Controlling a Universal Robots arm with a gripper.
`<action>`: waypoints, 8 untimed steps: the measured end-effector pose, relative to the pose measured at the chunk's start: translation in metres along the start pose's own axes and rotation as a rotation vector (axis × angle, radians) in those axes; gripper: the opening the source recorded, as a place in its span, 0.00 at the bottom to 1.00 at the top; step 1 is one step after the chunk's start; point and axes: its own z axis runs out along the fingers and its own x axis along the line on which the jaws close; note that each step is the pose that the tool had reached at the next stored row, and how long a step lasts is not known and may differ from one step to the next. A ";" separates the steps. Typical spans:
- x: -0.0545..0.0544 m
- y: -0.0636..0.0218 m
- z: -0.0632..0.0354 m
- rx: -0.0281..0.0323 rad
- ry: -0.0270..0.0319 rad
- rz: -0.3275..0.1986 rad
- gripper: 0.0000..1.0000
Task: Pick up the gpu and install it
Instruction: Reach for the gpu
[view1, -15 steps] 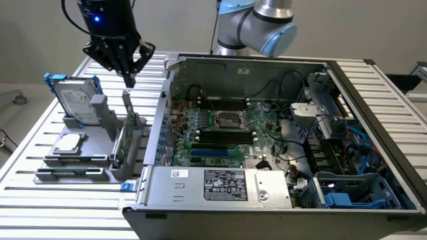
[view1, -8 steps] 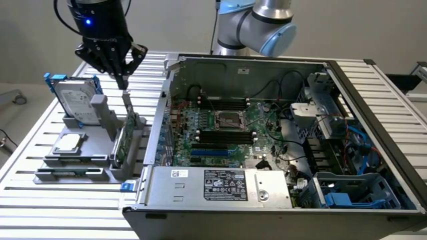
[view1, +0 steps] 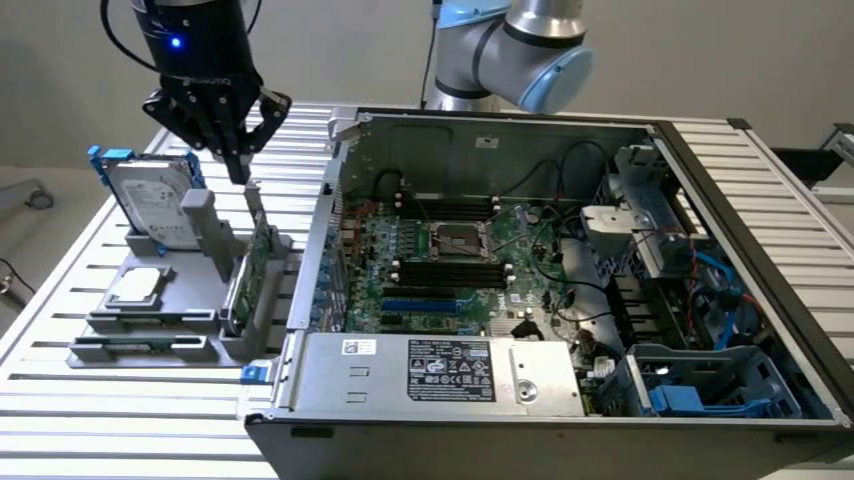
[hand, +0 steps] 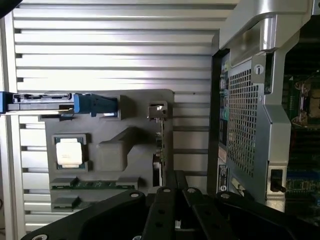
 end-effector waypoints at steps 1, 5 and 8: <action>0.001 0.0000 0.0005 0.0022 0.0003 -0.005 0.11; 0.004 0.0000 0.0012 0.0051 0.0019 -0.010 0.11; 0.004 0.0000 0.0012 0.0051 0.0019 -0.010 0.11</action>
